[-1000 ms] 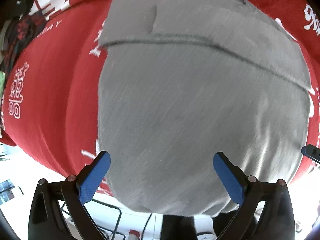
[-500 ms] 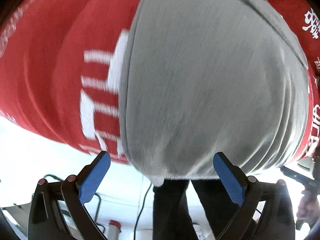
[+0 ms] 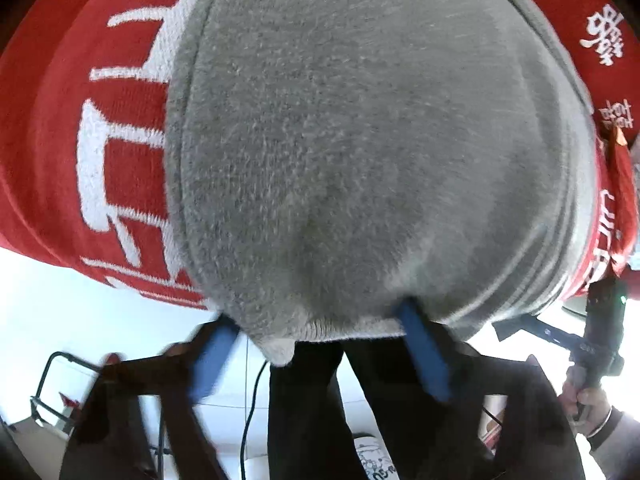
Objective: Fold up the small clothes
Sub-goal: 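Grasp the sweatshirt hem with both tools and lift it toward the collar, then lay the hem over the collar and open both tools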
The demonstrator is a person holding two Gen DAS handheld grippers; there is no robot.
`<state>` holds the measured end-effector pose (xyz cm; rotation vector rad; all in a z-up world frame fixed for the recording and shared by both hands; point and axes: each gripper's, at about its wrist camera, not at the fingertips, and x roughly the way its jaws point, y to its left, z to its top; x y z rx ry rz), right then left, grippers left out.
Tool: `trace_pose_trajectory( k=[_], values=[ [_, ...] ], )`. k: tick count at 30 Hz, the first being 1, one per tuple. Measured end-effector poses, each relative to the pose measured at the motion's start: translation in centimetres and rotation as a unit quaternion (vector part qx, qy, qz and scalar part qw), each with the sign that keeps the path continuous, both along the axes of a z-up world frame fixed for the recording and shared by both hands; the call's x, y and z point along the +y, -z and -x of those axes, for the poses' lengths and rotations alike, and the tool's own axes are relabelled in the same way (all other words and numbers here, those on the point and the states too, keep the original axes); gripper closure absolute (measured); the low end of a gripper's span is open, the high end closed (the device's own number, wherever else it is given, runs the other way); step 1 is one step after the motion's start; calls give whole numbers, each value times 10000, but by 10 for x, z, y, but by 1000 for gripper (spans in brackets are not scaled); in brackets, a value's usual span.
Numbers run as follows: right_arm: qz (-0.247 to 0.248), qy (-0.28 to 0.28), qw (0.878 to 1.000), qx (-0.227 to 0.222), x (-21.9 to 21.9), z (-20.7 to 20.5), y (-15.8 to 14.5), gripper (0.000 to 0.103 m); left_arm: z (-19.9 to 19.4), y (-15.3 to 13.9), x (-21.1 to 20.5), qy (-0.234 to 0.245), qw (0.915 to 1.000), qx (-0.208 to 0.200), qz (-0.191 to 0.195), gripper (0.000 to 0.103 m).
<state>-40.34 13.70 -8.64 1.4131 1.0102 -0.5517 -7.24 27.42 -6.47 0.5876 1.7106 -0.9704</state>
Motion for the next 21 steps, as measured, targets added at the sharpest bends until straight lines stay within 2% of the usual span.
trace_pose_trajectory(
  k=[2, 5, 10, 13, 16, 18, 21],
  values=[
    [-152, 233, 9995, -127, 2, 3, -5, 96, 3, -2, 5, 21, 9996, 268, 114, 88],
    [-218, 473, 9971, -552, 2, 5, -23, 97, -3, -13, 6, -187, 9969, 678, 349, 88],
    [-51, 868, 9864, -1396, -14, 1, -67, 98, -11, -59, -14, -187, 9918, 844, 939, 89],
    [169, 1063, 9789, -1737, -36, -4, -90, 98, -20, -82, -33, -205, 9879, 808, 1308, 89],
    [355, 1196, 9717, -2006, -68, -12, -107, 98, -46, -103, -67, -269, 9845, 710, 1578, 89],
    [471, 1222, 9701, -2042, -92, -21, -114, 98, -75, -102, -91, -300, 9836, 582, 1681, 89],
    [536, 1375, 9672, -2068, -133, -23, -116, 98, -90, -102, -130, -377, 9829, 373, 1761, 89]
  ],
)
